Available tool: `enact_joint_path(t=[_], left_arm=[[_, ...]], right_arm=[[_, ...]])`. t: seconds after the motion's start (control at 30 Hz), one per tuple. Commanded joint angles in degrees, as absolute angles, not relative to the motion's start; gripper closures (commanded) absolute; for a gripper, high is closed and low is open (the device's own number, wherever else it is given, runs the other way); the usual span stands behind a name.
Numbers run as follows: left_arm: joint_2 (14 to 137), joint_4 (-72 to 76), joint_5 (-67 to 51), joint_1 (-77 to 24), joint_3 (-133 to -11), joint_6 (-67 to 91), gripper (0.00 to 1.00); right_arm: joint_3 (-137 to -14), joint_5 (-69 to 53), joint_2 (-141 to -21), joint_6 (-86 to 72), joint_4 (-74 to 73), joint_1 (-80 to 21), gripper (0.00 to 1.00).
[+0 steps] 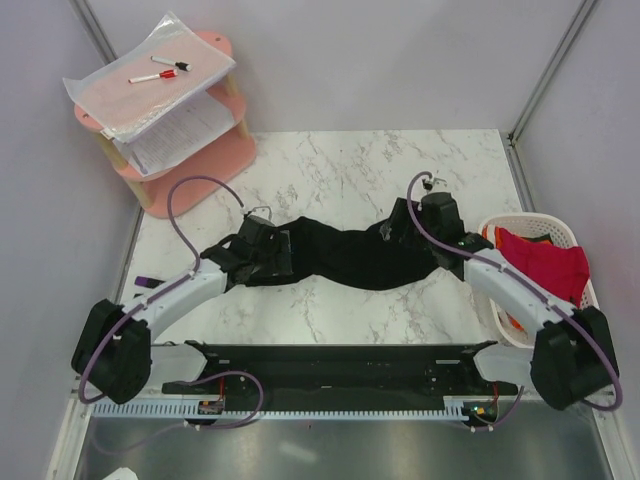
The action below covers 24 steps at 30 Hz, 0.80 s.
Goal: Fold and stack the t-shirts
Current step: Flatten out the tshirt
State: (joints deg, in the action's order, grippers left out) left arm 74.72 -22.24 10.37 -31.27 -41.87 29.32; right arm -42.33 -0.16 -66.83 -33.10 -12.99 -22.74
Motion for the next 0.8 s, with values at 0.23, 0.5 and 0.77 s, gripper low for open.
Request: enact_joint_path(t=[0.23,0.5,0.77], left_arm=[[69.6,-21.3,18.2,-31.5,-47.7,24.8,0.0],[76.8,-21.3,17.9,-31.5,-51.6,24.3,0.0],[79.7,-21.1,17.8,-31.5,-52.2,24.1,0.0]], right_arm=[[-60.1,-4.6,-99.4,-30.1,-3.6,-23.9,0.22],[-63.1,-8.5,-101.7,-32.5,-3.6,-24.5,0.25],[-65.3,-10.0,-102.0,-33.2,-6.2,-25.0,0.26]])
